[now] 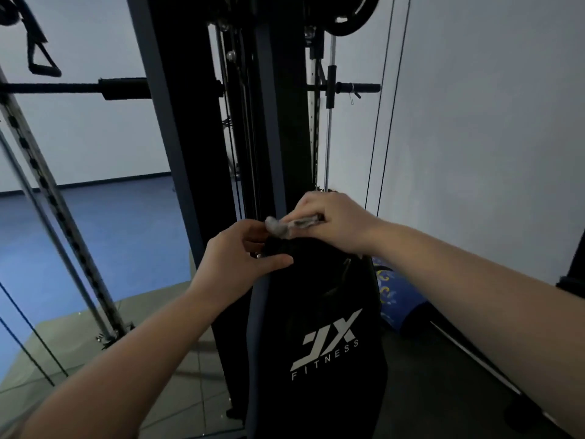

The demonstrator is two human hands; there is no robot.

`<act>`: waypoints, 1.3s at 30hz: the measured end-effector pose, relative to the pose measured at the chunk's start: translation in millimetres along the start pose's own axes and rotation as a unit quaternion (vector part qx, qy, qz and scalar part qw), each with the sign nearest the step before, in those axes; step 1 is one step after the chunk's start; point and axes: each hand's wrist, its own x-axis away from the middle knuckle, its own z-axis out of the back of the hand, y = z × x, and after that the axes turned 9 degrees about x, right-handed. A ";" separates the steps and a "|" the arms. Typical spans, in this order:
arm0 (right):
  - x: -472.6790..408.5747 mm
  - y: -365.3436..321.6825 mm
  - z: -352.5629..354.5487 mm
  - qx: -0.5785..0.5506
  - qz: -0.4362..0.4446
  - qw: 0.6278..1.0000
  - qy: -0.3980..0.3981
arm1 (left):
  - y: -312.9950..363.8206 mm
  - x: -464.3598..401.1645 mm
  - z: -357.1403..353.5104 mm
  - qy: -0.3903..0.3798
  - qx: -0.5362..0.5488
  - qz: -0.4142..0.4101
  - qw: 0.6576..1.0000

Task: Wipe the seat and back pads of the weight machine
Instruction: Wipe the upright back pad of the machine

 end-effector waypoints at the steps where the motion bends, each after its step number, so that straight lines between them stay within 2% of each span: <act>1: 4.2 11.6 3.3 0.007 -0.024 0.999 0.028 | 1.9 -1.4 1.1 -0.006 0.000 -0.005 1.000; 3: 13.5 32.7 9.8 0.013 -0.082 0.994 0.070 | 6.4 -3.7 1.1 -0.012 -0.026 -0.049 0.998; 5: 18.8 44.2 14.2 0.001 -0.106 0.992 0.064 | 15.7 -9.7 -5.3 -0.051 -0.060 -0.100 0.992; 8: 21.5 44.7 15.3 -0.105 -0.099 0.989 0.039 | 28.2 -26.6 -20.5 -0.130 -0.108 -0.116 0.979; 10: 27.8 50.4 9.9 -0.155 -0.100 0.979 0.092 | 31.8 -35.9 -30.2 -0.144 -0.142 -0.125 0.971; 13: 52.1 66.5 -17.5 -0.231 -0.158 0.936 0.212 | 29.0 -41.5 -40.3 -0.149 -0.210 -0.184 0.948; 16: 74.7 78.6 -40.0 -0.362 -0.211 0.877 0.236 | 30.6 -46.3 -50.5 -0.155 -0.215 -0.198 0.944; 17: 76.3 81.7 -39.5 -0.373 -0.220 0.872 0.227 | 32.3 -48.2 -53.6 -0.159 -0.215 -0.205 0.941; 20: 63.5 81.3 -17.0 -0.287 -0.198 0.919 0.181 | 34.8 -51.1 -57.7 -0.189 -0.224 -0.236 0.927; 22: 53.5 69.0 -8.0 -0.252 -0.162 0.936 0.184 | 34.5 -50.2 -57.7 -0.195 -0.225 -0.243 0.923; 24: 57.8 64.1 -19.8 -0.283 -0.170 0.918 0.218 | 33.2 -48.5 -56.5 -0.190 -0.233 -0.242 0.923; 26: 77.6 77.4 -50.3 -0.311 -0.216 0.888 0.260 | 33.5 -48.7 -56.9 -0.187 -0.252 -0.247 0.917; 30: 115.6 107.1 -88.2 -0.318 -0.300 0.865 0.247 | 39.1 -60.3 -64.7 -0.214 -0.324 -0.268 0.882; 32: 110.7 106.4 -75.9 -0.319 -0.294 0.869 0.236 | 42.6 -66.6 -72.9 -0.241 -0.349 -0.273 0.863; 36: 74.7 85.8 -55.5 -0.361 -0.233 0.857 0.284 | 41.3 -70.1 -75.7 -0.283 -0.378 -0.319 0.822; 39: 87.3 93.2 -87.7 -0.368 -0.265 0.834 0.314 | 40.2 -70.2 -73.7 -0.306 -0.373 -0.334 0.810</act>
